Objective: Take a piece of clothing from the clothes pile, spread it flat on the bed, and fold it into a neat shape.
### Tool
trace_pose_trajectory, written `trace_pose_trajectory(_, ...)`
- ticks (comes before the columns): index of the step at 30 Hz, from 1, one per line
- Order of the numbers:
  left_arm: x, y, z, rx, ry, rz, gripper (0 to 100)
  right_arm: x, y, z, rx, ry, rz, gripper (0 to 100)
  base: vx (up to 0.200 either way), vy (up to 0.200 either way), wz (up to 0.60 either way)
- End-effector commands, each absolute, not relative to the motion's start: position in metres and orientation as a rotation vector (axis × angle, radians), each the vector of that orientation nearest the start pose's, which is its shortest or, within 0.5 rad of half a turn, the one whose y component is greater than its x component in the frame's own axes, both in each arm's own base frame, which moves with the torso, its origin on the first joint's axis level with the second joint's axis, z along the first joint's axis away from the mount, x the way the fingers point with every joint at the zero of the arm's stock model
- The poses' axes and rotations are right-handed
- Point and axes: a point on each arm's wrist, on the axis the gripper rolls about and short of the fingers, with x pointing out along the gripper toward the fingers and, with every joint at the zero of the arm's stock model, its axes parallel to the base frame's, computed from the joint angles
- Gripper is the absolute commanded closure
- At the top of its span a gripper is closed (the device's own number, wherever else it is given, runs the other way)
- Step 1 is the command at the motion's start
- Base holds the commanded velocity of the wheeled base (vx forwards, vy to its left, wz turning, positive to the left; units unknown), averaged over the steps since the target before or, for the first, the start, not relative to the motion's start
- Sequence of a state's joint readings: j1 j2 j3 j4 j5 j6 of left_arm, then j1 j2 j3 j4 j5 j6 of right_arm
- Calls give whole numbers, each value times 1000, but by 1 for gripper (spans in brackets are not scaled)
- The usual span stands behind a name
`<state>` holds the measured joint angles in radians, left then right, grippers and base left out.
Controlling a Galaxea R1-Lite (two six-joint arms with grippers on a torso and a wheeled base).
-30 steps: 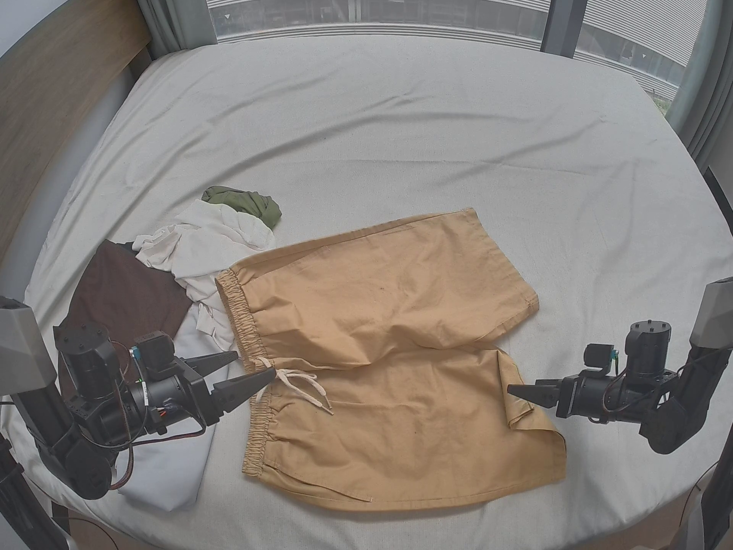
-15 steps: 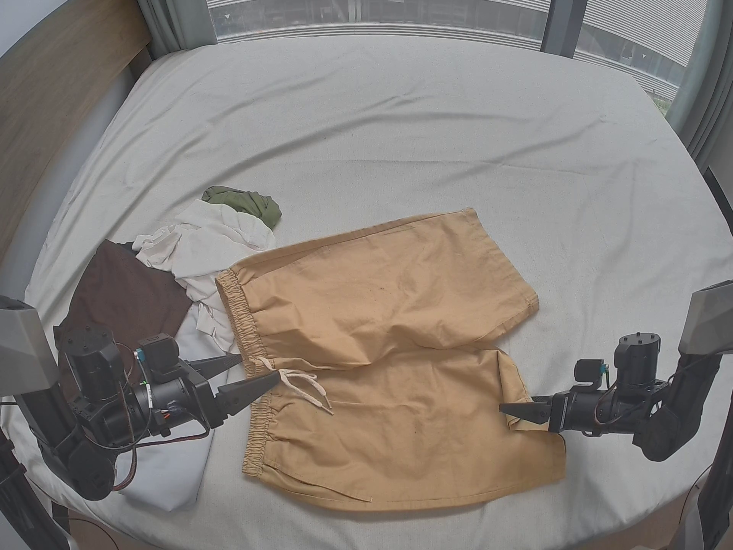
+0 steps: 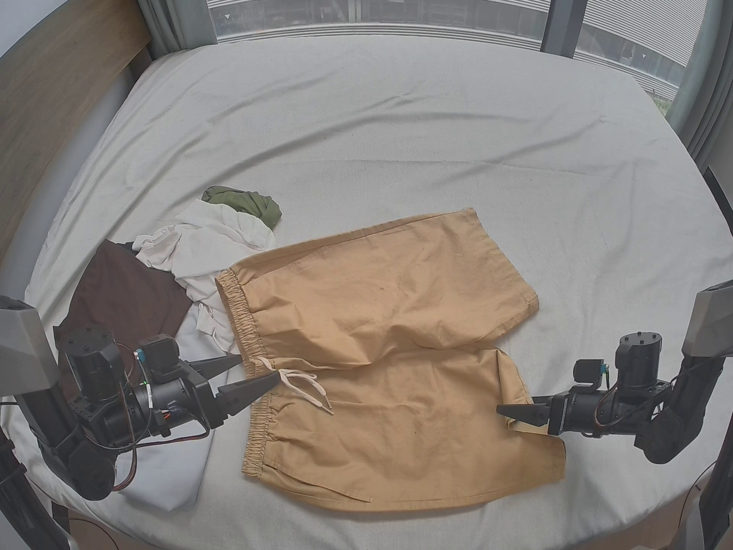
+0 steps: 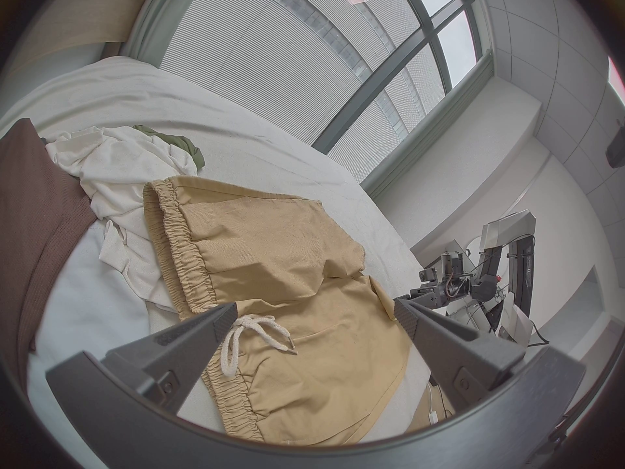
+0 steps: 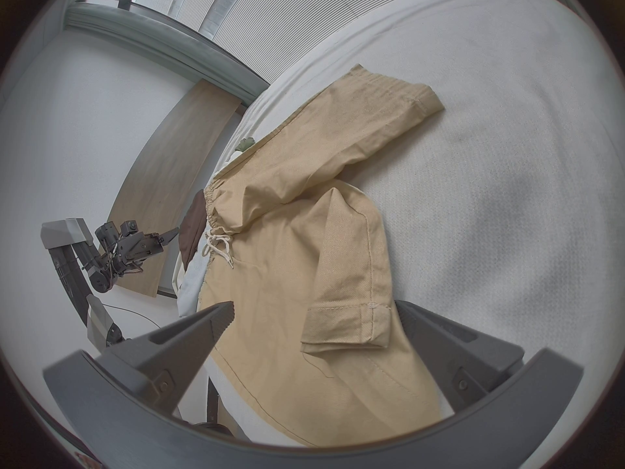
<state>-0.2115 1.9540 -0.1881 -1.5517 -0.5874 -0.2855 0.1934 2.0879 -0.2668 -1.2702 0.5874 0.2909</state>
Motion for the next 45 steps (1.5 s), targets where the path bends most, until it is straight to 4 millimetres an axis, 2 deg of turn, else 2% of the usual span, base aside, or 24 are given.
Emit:
trace_pose_trajectory(1,241,-65,70,-311,334,-760,0,254,63,28,375,640,684,0,0,0,0)
trace_pose_trajectory(14,241,-66,68,-312,342,-763,0,252,63,36,372,613,691,0,0,0,0)
trace_pose_trajectory(27,242,-66,65,-314,354,-761,0,248,62,32,375,638,683,0,0,0,0)
trace_pose_trajectory(28,242,-66,65,-314,354,-761,0,248,61,31,378,640,681,100,0,0,0)
trace_pose_trajectory(45,242,-67,65,-313,355,-765,0,257,52,23,390,643,638,100,0,0,0)
